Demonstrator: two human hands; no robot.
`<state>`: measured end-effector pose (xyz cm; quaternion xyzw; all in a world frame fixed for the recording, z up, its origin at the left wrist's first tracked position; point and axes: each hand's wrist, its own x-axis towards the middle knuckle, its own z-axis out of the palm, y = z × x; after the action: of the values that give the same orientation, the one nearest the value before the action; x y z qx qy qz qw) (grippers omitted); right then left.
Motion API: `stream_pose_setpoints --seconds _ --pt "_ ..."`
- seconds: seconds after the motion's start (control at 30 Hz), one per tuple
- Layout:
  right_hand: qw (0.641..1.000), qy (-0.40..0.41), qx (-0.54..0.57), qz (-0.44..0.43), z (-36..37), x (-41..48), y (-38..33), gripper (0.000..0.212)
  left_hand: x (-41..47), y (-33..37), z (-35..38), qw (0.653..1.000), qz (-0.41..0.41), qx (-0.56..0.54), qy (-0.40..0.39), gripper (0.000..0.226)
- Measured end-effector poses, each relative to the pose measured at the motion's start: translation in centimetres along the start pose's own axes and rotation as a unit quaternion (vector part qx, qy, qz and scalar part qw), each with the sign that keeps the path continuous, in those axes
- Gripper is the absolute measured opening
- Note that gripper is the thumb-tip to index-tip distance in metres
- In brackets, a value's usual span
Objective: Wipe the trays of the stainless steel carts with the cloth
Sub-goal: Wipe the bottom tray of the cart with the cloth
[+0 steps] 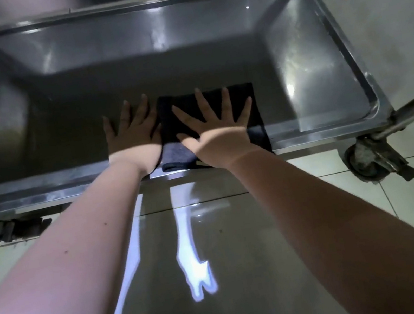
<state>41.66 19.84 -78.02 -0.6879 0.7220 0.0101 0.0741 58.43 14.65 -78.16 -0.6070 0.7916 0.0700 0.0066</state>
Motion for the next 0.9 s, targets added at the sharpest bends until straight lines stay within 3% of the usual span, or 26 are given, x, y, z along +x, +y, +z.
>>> stream_pose_setpoints --seconds 0.13,0.27,0.37,0.63,0.73,0.9 --pt "0.999 -0.037 0.004 0.007 -0.6 1.8 1.4 0.057 0.8 -2.9 -0.4 0.999 0.039 0.009 -0.008 0.054" --pt "1.000 -0.019 -0.018 0.001 -0.3 3.4 1.4 0.058 1.2 -6.7 -0.3 1.000 -0.022 0.016 0.003 0.056" --pt "1.000 0.009 -0.024 -0.006 -0.2 4.8 1.2 0.059 1.1 -6.3 -0.1 0.999 -0.016 0.025 0.011 0.059" --pt "0.999 -0.019 0.011 0.047 -2.0 13.9 0.0 0.062 1.3 -6.4 0.0 0.999 -0.013 0.017 0.025 0.056" --pt "0.999 -0.029 0.015 0.037 -1.9 12.7 -0.4 0.061 1.4 -6.5 0.0 0.999 -0.018 0.014 0.025 0.055" --pt "0.997 -0.030 -0.014 -0.066 0.0 4.5 -0.3 0.062 1.4 -6.4 0.0 0.999 -0.024 0.013 0.028 0.056"
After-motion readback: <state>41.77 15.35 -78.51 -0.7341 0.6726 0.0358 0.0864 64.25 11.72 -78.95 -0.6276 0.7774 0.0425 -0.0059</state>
